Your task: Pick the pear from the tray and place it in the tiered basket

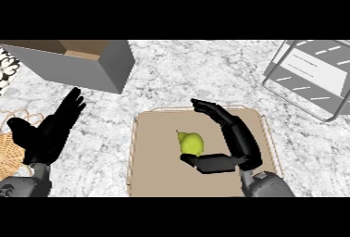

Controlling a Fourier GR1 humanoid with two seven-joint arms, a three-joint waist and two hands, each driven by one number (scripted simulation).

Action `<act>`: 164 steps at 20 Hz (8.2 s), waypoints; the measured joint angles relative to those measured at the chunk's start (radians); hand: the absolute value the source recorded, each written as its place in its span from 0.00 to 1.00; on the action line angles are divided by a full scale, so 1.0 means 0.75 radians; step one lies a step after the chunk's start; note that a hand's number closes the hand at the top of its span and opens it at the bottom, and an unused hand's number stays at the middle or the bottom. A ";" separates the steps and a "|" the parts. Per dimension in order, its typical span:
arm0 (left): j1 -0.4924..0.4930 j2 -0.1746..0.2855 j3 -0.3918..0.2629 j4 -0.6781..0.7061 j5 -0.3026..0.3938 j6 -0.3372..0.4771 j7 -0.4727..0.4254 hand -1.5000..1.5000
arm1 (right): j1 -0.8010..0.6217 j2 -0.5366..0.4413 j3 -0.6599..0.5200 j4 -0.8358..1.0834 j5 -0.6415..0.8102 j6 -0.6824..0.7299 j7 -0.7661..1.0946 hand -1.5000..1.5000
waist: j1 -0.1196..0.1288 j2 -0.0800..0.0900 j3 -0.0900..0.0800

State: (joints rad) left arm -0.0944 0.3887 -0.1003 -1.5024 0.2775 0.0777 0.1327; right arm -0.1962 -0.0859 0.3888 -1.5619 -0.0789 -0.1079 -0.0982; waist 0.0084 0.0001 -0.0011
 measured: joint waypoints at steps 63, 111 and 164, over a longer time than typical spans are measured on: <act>0.026 -0.175 0.200 -0.102 -0.171 -0.157 0.143 0.50 | -0.211 -0.070 0.244 0.279 1.252 0.551 0.422 1.00 | -0.010 -0.014 0.001; 0.043 -0.246 0.184 -0.123 -0.246 -0.175 0.133 0.50 | -0.649 -1.139 -0.886 0.873 0.564 0.364 -0.020 1.00 | 0.002 -0.008 -0.017; 0.020 -0.244 0.226 -0.092 -0.237 -0.229 0.116 0.50 | -1.155 -0.990 -0.961 1.689 0.005 -0.143 -0.238 0.00 | 0.030 0.017 0.005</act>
State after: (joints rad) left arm -0.0795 0.2055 0.0691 -1.5716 0.0996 -0.0939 0.2199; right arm -1.0622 -0.8281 -0.3320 -0.2952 -0.0754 -0.2151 -0.2771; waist 0.0311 0.0126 0.0023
